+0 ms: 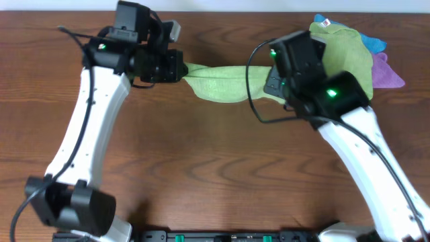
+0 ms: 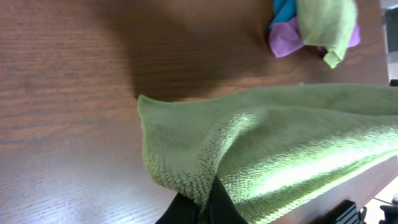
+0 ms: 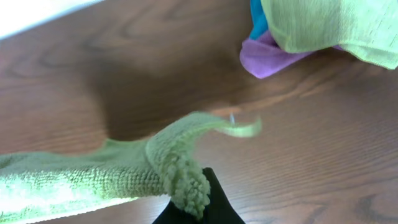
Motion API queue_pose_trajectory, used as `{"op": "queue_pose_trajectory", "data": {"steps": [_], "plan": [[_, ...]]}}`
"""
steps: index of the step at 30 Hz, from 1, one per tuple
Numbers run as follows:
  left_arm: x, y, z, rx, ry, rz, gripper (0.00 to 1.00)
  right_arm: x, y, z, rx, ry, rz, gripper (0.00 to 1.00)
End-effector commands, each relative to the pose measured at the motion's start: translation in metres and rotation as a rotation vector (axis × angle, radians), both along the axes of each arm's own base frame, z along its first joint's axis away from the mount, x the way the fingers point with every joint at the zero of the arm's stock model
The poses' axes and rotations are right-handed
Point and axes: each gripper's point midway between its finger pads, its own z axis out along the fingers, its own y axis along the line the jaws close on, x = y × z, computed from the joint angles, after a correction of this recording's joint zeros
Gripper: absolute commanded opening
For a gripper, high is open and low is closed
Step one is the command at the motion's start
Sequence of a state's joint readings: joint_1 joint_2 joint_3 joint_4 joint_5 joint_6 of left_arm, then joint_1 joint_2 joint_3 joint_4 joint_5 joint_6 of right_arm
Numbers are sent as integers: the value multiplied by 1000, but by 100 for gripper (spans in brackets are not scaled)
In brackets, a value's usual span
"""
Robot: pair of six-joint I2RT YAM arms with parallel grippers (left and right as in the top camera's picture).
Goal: Fold the cloth
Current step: 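Lift the cloth with both grippers and stretch it apart toward the back, then lower the stretched cloth flat onto the table center with both grippers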
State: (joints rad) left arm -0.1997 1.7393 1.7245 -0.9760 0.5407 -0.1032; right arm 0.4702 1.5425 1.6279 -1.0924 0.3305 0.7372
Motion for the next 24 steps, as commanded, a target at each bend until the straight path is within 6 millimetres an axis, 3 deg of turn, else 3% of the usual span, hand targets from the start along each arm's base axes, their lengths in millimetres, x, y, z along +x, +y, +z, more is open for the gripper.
{"op": "queue_pose_trajectory", "data": {"steps": [1,4,7,14,18,24], "plan": [[12,-2,-14,23,-4,-13,6,18,-2,-16,-39,17,-13,1],[24,0,-13,18,-41,-3,6,39,2,-20,-49,-23,0,1],[29,5,-2,7,-81,17,6,54,2,-7,-48,-94,24,1],[31,7,33,-9,-171,24,6,62,-7,14,-47,-151,36,1],[22,8,30,-3,-126,21,6,46,-4,-2,-23,-54,69,1],[-40,17,-2,81,125,-63,6,-7,-18,-35,-33,202,21,1]]}}
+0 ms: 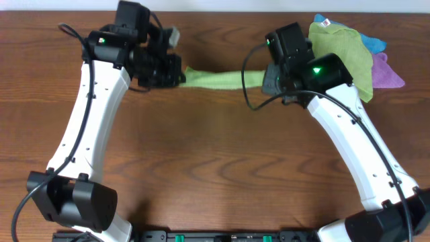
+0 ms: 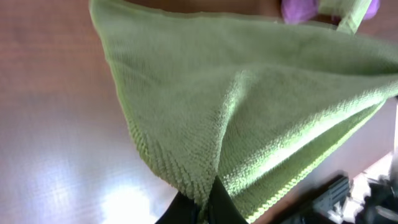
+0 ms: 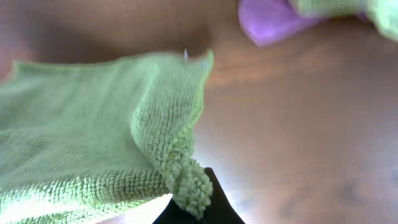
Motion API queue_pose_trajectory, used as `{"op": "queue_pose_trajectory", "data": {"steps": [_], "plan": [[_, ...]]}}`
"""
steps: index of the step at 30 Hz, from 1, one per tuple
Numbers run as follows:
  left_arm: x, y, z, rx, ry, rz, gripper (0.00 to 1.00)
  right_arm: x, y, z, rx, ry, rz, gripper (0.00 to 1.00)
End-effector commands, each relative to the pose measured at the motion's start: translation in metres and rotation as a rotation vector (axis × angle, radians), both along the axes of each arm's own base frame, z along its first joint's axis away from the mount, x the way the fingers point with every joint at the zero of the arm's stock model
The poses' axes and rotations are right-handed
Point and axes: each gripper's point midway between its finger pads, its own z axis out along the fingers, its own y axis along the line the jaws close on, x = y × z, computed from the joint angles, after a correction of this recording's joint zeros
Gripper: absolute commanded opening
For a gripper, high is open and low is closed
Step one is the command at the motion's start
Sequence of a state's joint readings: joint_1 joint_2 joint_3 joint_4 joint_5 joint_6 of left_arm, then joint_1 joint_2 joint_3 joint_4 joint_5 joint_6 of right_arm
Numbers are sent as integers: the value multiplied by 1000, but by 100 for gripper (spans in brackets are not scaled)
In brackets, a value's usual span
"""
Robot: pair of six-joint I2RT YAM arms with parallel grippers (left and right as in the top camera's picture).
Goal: Fold the cloth
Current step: 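Lower the stretched cloth flat onto the table center with both grippers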
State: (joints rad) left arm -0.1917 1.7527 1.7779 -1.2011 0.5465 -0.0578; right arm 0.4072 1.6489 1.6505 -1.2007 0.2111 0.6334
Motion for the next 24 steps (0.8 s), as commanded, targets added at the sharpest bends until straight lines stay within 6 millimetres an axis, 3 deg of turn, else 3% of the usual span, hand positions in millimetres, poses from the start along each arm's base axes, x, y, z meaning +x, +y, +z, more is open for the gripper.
{"op": "queue_pose_trajectory", "data": {"steps": [1,7,11,19,24], "plan": [[-15,9,1,46,9,-52,6,-13,-15,6,-19,23,-66,1],[-45,12,-15,78,146,-74,6,-51,-17,-21,-70,181,-72,1],[-62,7,-31,93,218,-104,6,-71,-3,-40,-66,261,-25,1],[-90,3,-50,119,315,-167,6,-105,4,-51,-117,359,-17,1],[-114,4,-65,139,401,-215,6,-131,7,-68,-172,431,-3,1]]}}
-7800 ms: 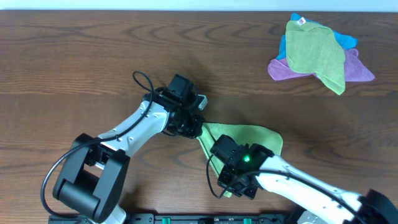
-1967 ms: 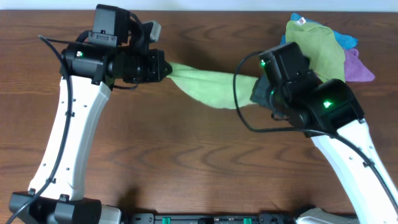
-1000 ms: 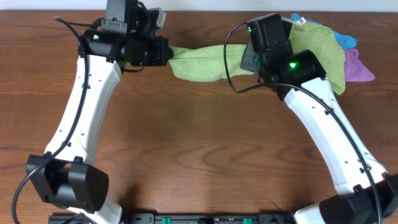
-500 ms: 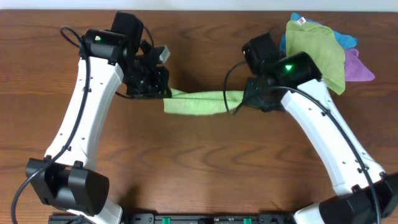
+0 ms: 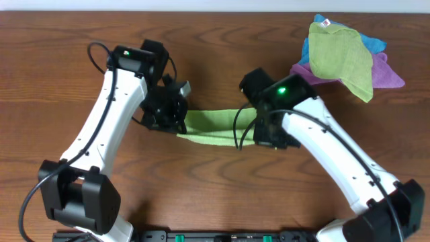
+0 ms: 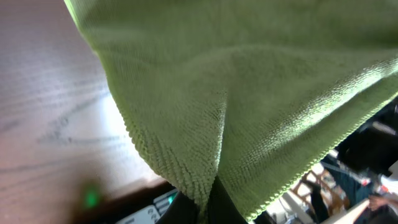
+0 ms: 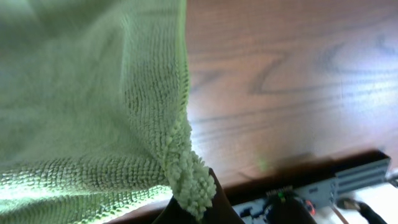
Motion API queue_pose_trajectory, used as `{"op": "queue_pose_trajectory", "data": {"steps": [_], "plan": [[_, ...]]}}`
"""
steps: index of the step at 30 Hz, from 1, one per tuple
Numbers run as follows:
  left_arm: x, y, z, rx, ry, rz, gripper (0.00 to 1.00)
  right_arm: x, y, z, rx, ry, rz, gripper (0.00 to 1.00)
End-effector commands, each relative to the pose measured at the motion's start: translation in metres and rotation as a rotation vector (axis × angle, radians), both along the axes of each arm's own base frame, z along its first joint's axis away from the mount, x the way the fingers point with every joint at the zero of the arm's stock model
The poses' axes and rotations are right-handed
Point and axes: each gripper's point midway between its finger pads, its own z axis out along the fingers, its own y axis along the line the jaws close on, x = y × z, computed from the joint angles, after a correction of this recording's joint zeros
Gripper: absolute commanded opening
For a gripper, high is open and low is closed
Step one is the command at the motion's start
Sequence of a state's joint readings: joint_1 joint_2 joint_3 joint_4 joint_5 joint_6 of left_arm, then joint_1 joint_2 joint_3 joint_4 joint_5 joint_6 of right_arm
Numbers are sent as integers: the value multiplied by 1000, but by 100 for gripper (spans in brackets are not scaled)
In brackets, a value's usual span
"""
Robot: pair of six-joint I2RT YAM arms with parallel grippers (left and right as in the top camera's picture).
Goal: Fold the cloth
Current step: 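Lower the stretched cloth flat onto the table center with both grippers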
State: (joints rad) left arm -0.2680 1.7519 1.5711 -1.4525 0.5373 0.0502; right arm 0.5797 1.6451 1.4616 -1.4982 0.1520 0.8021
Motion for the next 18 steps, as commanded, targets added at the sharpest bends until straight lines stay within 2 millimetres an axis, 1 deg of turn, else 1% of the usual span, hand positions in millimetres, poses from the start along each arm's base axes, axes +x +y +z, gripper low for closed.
{"op": "queue_pose_trajectory", "data": {"steps": [1,3,5,7,10,12,15,17,18], "plan": [[-15,6,-9,25,27,-52,6,-13,-1,-11,-40,5,0,1],[-23,8,-16,28,52,-69,6,-20,-1,-21,-53,16,12,1],[-28,9,-24,26,63,-88,6,-21,-4,-27,-68,-16,32,1],[-30,10,-31,26,58,-88,6,-19,-9,-28,-67,-66,40,1],[-32,10,-40,17,17,-81,6,-14,-8,-26,-4,-161,88,1],[-34,11,-42,13,-11,-64,6,-17,-10,-27,35,-198,88,1],[-44,13,-45,10,-31,-46,6,-35,-11,-42,87,-175,87,1],[-51,13,-49,7,-24,-31,6,-50,-11,-57,121,-128,78,1],[-58,11,-54,9,-11,-28,6,-58,-11,-69,135,-99,72,1]]}}
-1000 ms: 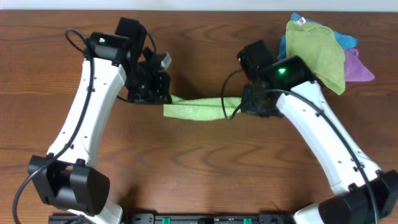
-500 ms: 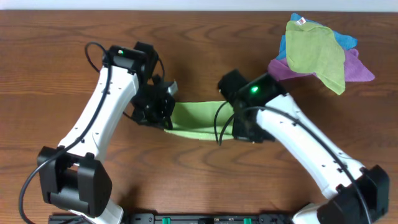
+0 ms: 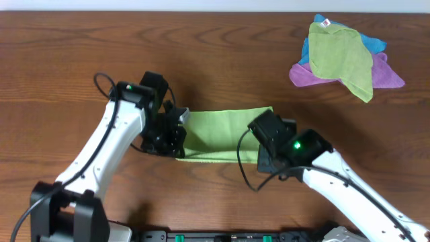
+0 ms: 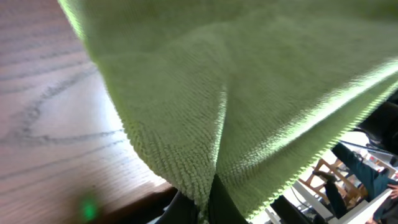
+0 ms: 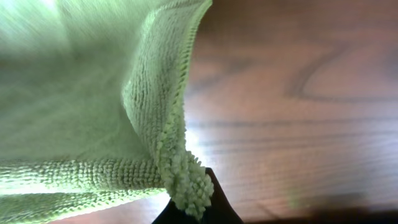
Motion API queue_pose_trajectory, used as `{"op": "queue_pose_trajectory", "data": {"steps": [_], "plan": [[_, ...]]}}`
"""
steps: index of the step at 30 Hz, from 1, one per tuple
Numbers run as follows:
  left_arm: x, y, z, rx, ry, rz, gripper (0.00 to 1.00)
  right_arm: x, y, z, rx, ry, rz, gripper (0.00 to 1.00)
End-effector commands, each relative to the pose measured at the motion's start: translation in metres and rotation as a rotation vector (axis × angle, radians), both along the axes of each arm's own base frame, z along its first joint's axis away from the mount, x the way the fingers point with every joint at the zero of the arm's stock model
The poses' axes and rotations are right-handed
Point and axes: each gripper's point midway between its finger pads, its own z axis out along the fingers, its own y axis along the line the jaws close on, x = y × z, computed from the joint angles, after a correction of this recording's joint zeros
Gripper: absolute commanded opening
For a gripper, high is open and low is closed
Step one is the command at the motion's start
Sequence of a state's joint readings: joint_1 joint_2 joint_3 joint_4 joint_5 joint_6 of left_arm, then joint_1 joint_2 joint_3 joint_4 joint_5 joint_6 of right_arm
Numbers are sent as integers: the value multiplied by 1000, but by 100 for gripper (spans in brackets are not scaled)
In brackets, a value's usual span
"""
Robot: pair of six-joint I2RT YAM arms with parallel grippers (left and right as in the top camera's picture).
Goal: Fold the cloth
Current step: 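Lower the stretched cloth flat onto the table center with both grippers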
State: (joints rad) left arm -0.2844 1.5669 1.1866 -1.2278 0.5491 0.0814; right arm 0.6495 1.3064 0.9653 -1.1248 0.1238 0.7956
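Note:
A green terry cloth lies spread on the wooden table near its front middle, far edge flat on the wood. My left gripper is shut on its near left corner and my right gripper is shut on its near right corner. In the left wrist view the cloth fills most of the frame, pinched at the bottom by the left gripper. From the right gripper in the right wrist view, a bunched corner of the cloth stretches away to the left.
A pile of cloths, green on top of purple and blue, sits at the table's far right corner. The table's front edge lies just below both grippers.
Both grippers have moved closer to the table's front edge with the cloth's corners in them. The cloth, then a narrow hanging band, now lies spread out as a wider rectangle.
The cloth first hung stretched between both shut grippers at the table's far side, beside the pile. It then appeared taut as a thin strip, later mid-table as a band, and now spread flat near the front edge, still held.

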Motion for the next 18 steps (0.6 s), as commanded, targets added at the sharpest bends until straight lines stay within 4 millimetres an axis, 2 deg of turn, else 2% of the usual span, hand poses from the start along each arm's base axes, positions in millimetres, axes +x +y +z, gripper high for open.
{"op": "queue_pose_trajectory", "data": {"steps": [1,4,9,11,12,14,15,16,18], "plan": [[-16,3,-13,39,32,11,6,-20,-9,-27,-10,76,-10,2],[-36,-9,-29,22,88,-6,6,-31,-8,-45,15,116,-15,1],[-65,-20,-54,55,150,-20,6,-47,-15,-57,4,168,-41,1],[-71,-23,-57,65,161,-25,14,-54,-12,-60,28,203,-40,5],[-73,-24,-57,69,164,-31,23,-57,-9,-61,43,218,-40,20],[-76,-26,-57,75,171,-31,66,-63,-2,-60,73,245,-27,67],[-77,-27,-57,76,174,-33,96,-66,2,-60,91,258,-19,78],[-78,-27,-56,77,176,-35,95,-68,5,-59,102,265,-13,83],[-78,-27,-56,79,183,-21,95,-70,7,-58,109,266,-13,86]]}}
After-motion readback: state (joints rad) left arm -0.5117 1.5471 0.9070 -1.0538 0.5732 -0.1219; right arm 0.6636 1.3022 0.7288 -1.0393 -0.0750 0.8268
